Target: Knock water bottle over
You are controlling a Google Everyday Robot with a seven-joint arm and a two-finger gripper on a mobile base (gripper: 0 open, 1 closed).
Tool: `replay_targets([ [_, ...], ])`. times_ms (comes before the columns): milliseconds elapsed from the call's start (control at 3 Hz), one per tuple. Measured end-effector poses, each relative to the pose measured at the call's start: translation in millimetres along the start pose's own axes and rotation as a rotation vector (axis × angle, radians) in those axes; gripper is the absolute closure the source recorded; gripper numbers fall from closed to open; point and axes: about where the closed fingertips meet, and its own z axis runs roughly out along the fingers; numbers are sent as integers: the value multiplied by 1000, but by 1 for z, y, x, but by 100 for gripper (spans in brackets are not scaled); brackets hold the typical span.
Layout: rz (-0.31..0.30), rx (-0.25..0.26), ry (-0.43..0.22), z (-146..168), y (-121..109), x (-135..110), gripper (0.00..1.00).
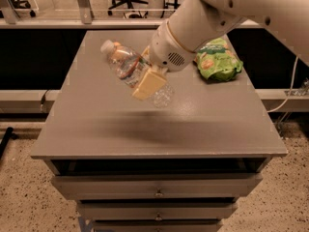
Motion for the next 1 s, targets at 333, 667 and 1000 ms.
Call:
replay_targets([
  [333, -22, -6, 122, 14, -3, 11, 100],
  [667, -52, -12, 270, 39, -5, 25, 99],
  [1000, -70, -19, 365, 51, 1, 36, 77],
])
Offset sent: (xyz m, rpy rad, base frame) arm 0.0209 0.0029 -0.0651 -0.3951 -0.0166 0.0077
